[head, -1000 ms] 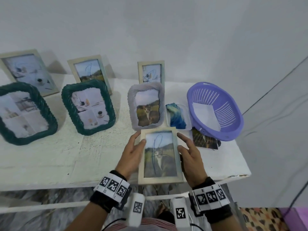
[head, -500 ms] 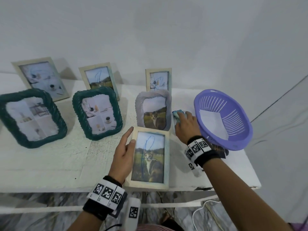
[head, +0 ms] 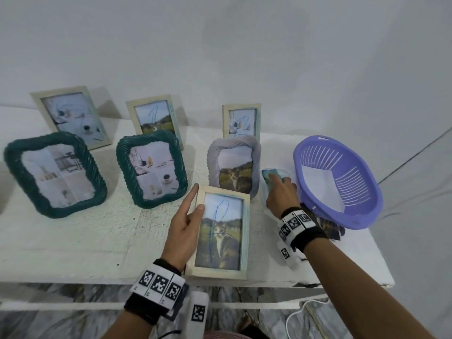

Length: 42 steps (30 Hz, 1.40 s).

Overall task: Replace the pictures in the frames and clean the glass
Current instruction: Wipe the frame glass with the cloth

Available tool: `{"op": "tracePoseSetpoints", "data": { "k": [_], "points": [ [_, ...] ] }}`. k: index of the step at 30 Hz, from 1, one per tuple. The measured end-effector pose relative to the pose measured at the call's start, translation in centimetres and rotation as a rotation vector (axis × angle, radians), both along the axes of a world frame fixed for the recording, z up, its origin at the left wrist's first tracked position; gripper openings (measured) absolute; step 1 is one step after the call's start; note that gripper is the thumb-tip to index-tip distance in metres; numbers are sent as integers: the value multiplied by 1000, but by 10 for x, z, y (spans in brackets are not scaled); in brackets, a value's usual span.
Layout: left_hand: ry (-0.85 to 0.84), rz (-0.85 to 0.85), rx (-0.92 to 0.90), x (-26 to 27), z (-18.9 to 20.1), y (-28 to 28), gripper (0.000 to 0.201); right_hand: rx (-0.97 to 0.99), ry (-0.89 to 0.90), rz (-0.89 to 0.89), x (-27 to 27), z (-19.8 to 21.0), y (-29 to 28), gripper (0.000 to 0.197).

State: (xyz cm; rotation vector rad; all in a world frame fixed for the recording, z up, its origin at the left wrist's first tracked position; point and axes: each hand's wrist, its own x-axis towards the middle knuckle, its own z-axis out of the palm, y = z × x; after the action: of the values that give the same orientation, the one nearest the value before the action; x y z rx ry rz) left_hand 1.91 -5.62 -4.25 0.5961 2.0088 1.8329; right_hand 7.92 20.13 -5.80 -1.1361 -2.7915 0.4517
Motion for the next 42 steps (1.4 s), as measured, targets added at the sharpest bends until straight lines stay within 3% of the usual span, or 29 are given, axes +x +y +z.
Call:
{"op": "tracePoseSetpoints", "data": {
  "k": [4,7,12,17,23,29,31,35,40,42],
  "points": [
    [0,2,-10,1,-1,2,47,-71,132,45,39,0,-24,49],
    [4,8,-8,2,0,3,47,-127,343,33,66,12,-49,44],
    [4,-11,8,5,3,8,48,-112,585,150,74,38,-102,42],
    [64,-33,59,17,17,15,46,10,472,204,53,33,-123,37],
    [112,-37,6,19,15,15,47,3,542,209,41,33,-131,17],
    [76,-18,30,9,13,13,46,1,377,557,62,52,-145,24],
    [101,-12,17,11,15,14,46,93,297,518,59,55,-132,21],
    [134,3,11,13,16,16,46,155,351,341,42,59,-118,20],
    [132,-10,12,11,15,10,46,66,269,591,59,63,-146,27],
    [157,10,-9,11,15,9,46,95,238,572,60,60,-134,30]
  ]
}}
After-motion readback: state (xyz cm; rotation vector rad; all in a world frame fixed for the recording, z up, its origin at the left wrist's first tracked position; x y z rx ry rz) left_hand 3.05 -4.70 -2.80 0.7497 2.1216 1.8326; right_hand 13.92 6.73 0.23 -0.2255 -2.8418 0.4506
